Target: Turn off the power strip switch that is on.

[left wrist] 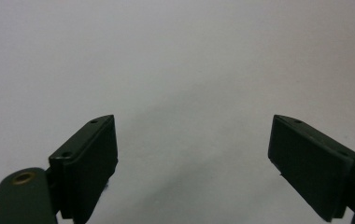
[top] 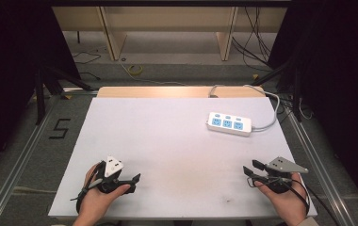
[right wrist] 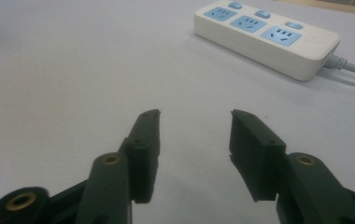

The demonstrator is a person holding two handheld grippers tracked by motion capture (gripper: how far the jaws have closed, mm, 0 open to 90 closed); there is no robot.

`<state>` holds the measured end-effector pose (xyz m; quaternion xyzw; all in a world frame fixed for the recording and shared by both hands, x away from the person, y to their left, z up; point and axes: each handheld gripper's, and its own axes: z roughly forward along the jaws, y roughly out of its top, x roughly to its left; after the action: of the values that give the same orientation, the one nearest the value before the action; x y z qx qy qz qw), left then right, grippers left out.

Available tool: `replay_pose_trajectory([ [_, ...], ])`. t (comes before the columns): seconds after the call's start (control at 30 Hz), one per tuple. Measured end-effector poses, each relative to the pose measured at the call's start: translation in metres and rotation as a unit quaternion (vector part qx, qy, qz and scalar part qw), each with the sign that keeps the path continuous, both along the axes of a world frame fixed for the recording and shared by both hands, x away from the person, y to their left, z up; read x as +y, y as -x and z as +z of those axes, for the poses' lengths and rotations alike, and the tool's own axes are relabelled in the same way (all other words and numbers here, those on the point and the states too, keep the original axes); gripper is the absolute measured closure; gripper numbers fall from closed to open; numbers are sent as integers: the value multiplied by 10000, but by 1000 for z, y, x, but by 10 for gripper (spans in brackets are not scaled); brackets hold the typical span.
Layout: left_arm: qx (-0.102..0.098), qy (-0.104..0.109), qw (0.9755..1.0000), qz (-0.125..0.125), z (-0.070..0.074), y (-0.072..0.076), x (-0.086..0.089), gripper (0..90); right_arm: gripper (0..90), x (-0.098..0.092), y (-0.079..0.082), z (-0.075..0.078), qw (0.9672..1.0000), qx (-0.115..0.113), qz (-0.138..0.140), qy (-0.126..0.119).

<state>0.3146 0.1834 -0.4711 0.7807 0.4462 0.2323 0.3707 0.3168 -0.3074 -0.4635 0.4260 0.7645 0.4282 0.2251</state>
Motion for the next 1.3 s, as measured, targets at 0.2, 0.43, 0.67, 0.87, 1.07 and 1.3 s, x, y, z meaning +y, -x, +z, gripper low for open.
replay_pose_trajectory([
  [0.2,-13,-50,10000,-16,0,0,0,155,798,0,0,5,9997,-18,-114,198],
  [0.43,-11,-36,10000,-17,0,0,0,157,900,0,-6,10,9982,111,-264,527],
  [0.67,-9,-43,10000,-32,-1,-1,-2,157,900,-1,-15,14,9975,171,-387,565],
  [0.87,-1,-44,10000,-21,-1,-1,-2,157,900,0,-22,20,9972,159,-423,599],
  [1.07,-1,-50,10000,-40,-1,-1,-2,157,900,2,-32,23,9965,212,-414,689],
  [1.3,1,-55,10000,-34,-1,-1,-2,157,900,5,-44,27,9960,247,-408,759],
])
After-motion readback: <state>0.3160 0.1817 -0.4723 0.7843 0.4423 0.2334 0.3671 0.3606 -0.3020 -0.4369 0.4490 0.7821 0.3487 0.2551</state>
